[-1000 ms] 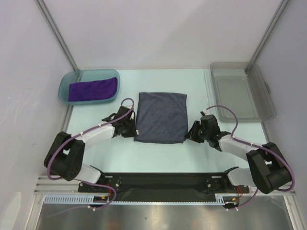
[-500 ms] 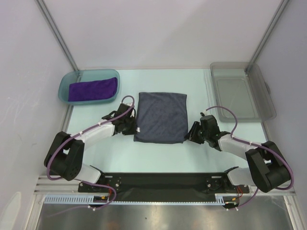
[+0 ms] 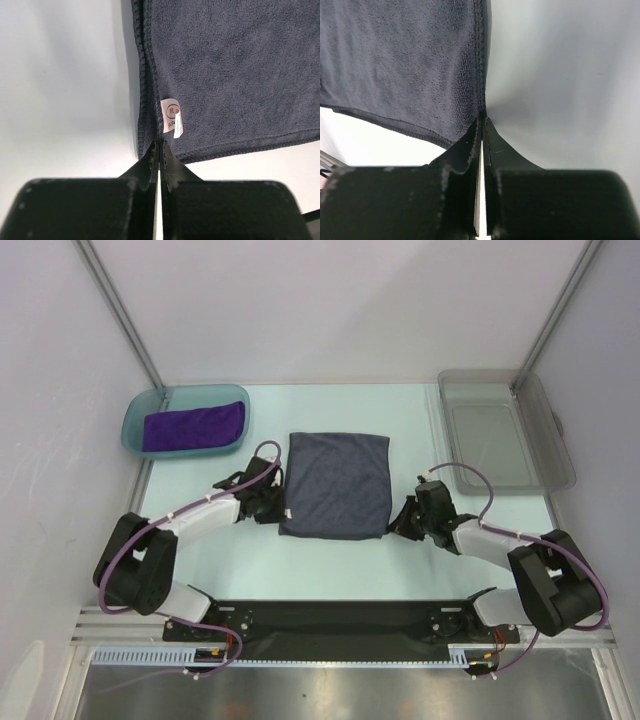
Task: Fold and stack the towels
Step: Fold the towel
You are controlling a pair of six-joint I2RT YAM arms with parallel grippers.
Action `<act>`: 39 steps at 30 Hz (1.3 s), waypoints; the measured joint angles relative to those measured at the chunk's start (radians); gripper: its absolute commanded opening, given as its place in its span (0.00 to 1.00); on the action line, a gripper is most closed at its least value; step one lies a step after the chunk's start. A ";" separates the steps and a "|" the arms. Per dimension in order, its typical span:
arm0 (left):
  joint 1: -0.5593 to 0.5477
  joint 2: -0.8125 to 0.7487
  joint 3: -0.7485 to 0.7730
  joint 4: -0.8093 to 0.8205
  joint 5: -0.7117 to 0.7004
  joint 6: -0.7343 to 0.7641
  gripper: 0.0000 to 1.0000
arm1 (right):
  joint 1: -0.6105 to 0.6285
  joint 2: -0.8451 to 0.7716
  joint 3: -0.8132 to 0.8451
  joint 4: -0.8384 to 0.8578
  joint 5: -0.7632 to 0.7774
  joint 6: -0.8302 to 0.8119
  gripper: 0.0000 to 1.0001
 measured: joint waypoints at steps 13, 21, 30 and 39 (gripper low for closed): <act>0.000 -0.082 0.084 -0.106 -0.005 -0.002 0.00 | 0.002 -0.130 0.100 -0.097 -0.036 -0.026 0.00; 0.000 -0.090 -0.059 -0.064 -0.006 -0.010 0.00 | 0.017 -0.161 -0.019 -0.087 -0.052 -0.021 0.00; 0.000 -0.076 -0.059 -0.087 -0.013 -0.010 0.00 | -0.002 -0.188 -0.038 -0.089 -0.068 -0.031 0.00; 0.000 -0.191 0.110 -0.212 -0.114 -0.001 0.00 | -0.042 -0.299 0.017 -0.125 -0.128 -0.054 0.00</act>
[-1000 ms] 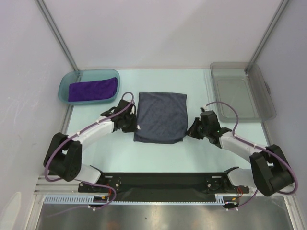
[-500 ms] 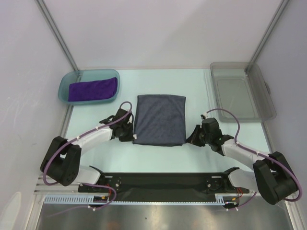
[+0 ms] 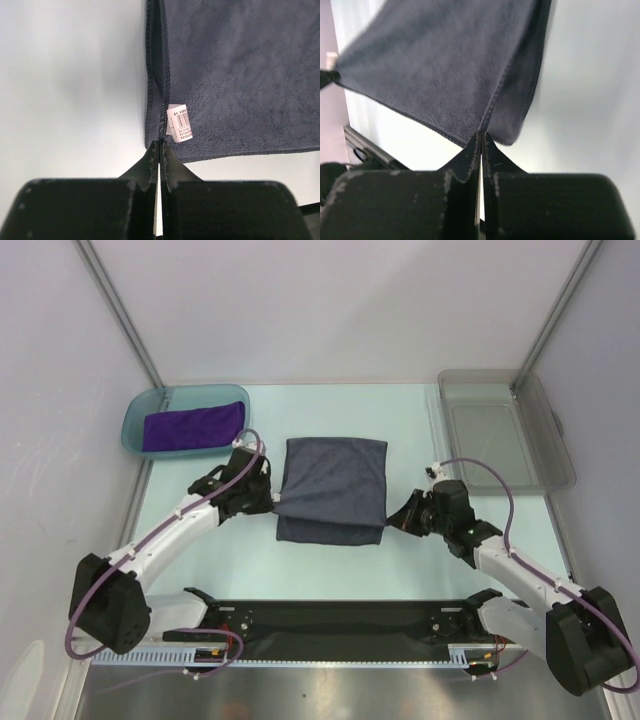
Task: Fold and stack the towels
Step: Fold the towel
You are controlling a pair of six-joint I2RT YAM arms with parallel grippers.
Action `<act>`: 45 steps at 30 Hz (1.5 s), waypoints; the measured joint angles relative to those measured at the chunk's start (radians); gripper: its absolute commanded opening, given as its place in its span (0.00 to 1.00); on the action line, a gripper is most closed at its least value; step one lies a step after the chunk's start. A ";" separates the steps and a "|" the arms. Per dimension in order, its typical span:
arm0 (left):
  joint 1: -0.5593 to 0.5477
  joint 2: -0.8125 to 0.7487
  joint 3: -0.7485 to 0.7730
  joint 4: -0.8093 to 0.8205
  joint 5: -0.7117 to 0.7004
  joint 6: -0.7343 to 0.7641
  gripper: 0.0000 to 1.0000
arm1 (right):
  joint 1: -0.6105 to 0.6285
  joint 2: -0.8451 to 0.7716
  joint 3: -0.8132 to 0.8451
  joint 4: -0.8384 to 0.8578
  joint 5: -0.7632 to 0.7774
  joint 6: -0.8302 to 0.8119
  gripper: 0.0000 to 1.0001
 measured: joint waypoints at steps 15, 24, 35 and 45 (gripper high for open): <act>0.000 0.053 -0.259 0.085 0.041 -0.021 0.00 | 0.070 -0.004 -0.194 0.098 0.003 0.045 0.00; 0.000 0.087 -0.238 0.099 0.060 -0.024 0.37 | 0.070 -0.003 -0.182 0.082 0.055 -0.014 0.29; 0.098 0.147 0.288 0.008 0.062 0.195 0.51 | -0.008 0.180 0.286 -0.094 0.003 -0.255 0.47; 0.190 0.587 0.702 0.073 0.143 0.542 0.54 | -0.119 0.659 0.762 -0.146 -0.060 -0.566 0.52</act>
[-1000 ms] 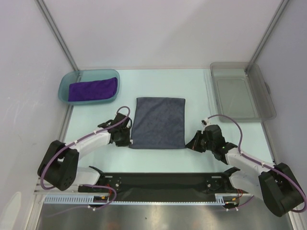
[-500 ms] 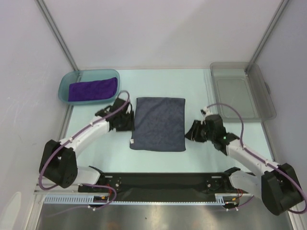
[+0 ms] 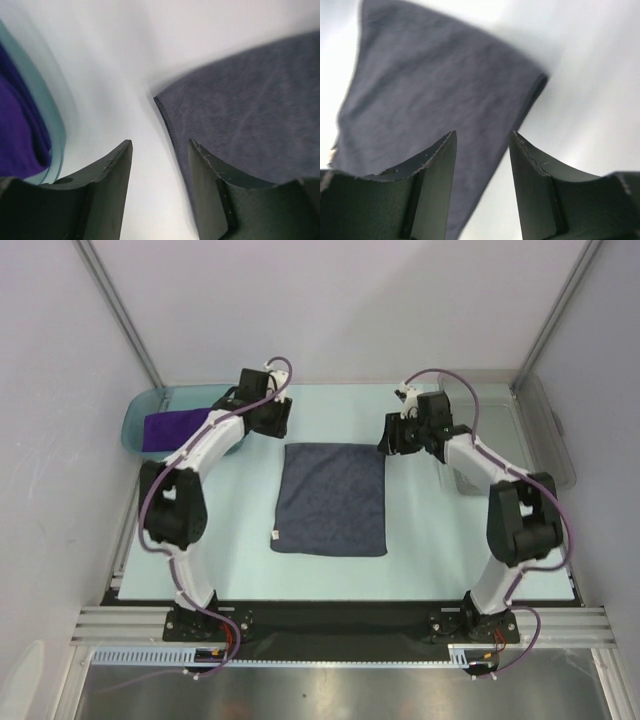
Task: Fold and stack the towels
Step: Fold the towel
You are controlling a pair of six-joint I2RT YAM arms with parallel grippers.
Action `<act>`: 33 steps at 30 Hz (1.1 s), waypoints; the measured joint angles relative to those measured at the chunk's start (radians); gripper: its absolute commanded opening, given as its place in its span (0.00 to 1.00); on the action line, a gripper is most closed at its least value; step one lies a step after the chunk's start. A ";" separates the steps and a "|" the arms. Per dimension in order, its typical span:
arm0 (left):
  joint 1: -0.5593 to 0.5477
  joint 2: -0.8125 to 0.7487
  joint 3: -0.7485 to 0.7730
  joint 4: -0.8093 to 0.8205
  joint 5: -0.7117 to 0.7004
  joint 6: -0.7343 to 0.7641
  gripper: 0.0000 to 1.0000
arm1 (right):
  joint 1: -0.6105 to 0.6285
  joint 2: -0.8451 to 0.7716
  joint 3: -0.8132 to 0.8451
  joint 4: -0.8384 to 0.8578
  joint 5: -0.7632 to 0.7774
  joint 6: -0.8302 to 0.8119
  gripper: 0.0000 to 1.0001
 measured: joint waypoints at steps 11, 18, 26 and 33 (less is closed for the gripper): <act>0.017 0.245 0.114 -0.035 0.053 0.160 0.54 | -0.051 0.370 0.325 -0.125 -0.032 -0.211 0.52; 0.046 0.323 0.179 -0.046 0.151 0.235 0.56 | -0.074 0.466 0.412 -0.179 -0.116 -0.279 0.47; 0.070 0.447 0.315 -0.139 0.258 0.321 0.56 | -0.090 0.544 0.509 -0.222 -0.195 -0.343 0.43; 0.071 0.486 0.339 -0.194 0.282 0.367 0.54 | -0.089 0.550 0.511 -0.247 -0.230 -0.391 0.39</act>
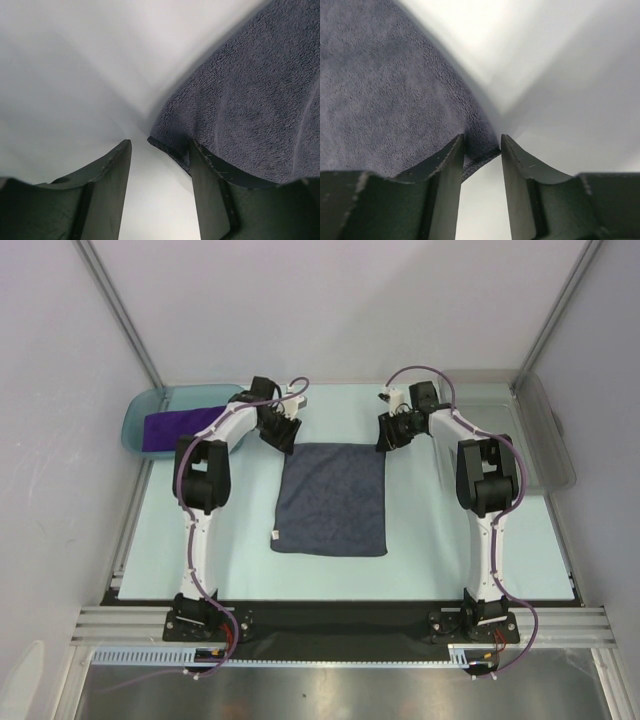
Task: Fold and stack the towels
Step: Fold the towel
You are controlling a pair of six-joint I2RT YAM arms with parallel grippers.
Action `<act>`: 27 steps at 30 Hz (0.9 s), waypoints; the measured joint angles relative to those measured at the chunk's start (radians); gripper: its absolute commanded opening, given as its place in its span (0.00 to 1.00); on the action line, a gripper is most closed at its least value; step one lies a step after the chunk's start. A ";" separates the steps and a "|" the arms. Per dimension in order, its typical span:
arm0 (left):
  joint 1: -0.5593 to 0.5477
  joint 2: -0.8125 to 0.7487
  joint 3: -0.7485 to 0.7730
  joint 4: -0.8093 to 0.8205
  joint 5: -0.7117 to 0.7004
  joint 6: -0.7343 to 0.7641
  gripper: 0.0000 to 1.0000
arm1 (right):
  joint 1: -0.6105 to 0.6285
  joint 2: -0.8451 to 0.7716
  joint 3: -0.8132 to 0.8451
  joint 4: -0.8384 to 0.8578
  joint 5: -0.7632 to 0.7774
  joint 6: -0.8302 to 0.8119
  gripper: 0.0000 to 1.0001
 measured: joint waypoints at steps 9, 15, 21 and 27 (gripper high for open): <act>0.000 0.007 0.010 -0.006 -0.013 0.027 0.55 | -0.005 0.011 0.013 -0.008 -0.011 -0.013 0.33; 0.000 0.025 0.041 -0.010 -0.018 0.034 0.56 | -0.009 0.020 0.032 -0.031 -0.025 -0.027 0.31; 0.000 0.049 0.079 -0.017 -0.001 0.036 0.53 | -0.013 0.027 0.035 -0.041 -0.035 -0.034 0.28; 0.000 0.076 0.117 -0.037 0.000 0.047 0.46 | -0.018 0.028 0.048 -0.048 -0.039 -0.034 0.27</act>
